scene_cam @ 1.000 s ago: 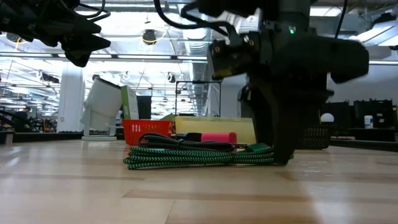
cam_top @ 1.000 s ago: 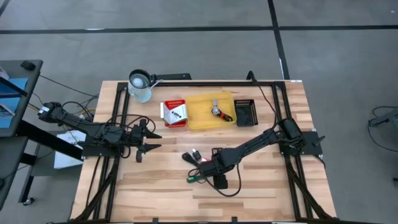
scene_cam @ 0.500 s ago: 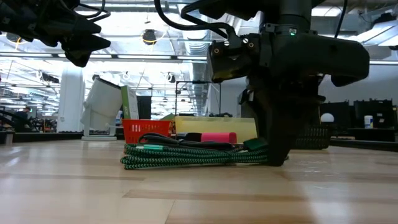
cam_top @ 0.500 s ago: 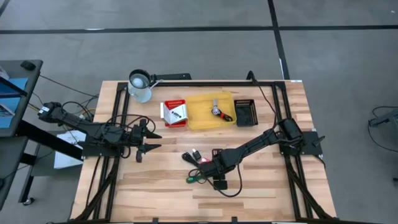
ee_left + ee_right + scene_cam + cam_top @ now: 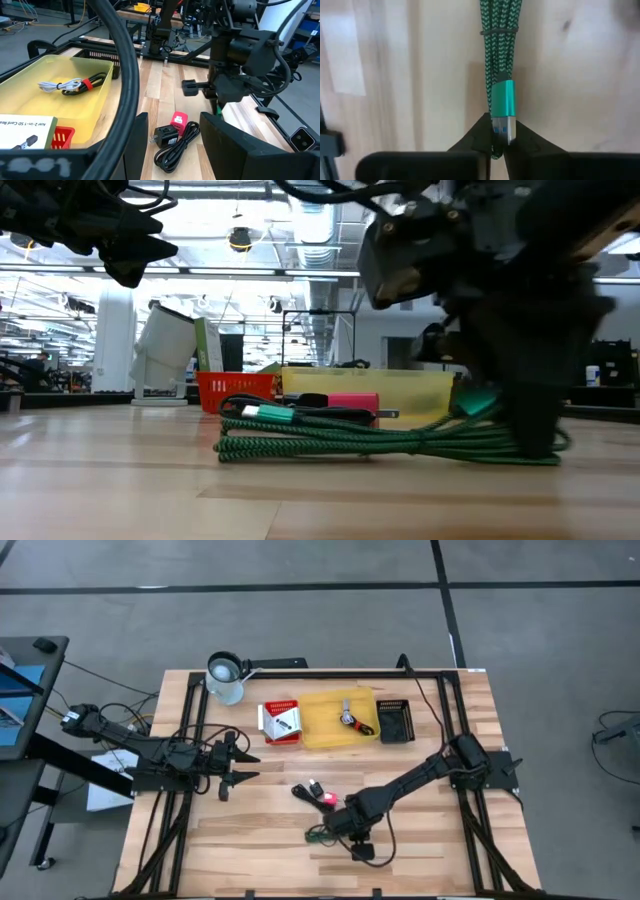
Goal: Pick and place items into bin
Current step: Put the green charger cable into the yellow bin
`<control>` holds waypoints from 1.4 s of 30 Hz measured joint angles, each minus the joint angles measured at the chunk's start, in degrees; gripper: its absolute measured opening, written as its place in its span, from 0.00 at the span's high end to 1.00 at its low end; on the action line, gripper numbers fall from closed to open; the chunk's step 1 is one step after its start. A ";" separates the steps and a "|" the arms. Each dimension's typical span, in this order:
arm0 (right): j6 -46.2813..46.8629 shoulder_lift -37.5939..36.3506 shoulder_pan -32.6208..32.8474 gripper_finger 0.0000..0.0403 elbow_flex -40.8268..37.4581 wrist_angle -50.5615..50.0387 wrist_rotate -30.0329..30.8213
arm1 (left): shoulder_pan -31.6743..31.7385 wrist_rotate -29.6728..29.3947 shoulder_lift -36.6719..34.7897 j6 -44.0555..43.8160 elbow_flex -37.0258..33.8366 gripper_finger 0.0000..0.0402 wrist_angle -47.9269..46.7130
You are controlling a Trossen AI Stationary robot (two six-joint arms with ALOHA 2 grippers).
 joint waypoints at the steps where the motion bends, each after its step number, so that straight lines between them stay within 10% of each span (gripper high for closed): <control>1: 0.51 0.00 0.31 0.92 0.00 -0.06 -0.02 | -0.01 0.02 0.01 0.00 0.00 0.58 0.01; 21: -7.38 -0.07 -2.24 0.94 18.45 -24.12 4.19 | 0.00 0.02 0.01 0.00 0.00 0.58 0.00; 42: -24.18 -0.22 -24.35 0.98 37.64 -45.56 12.66 | 0.00 0.00 0.00 0.70 0.00 0.58 0.00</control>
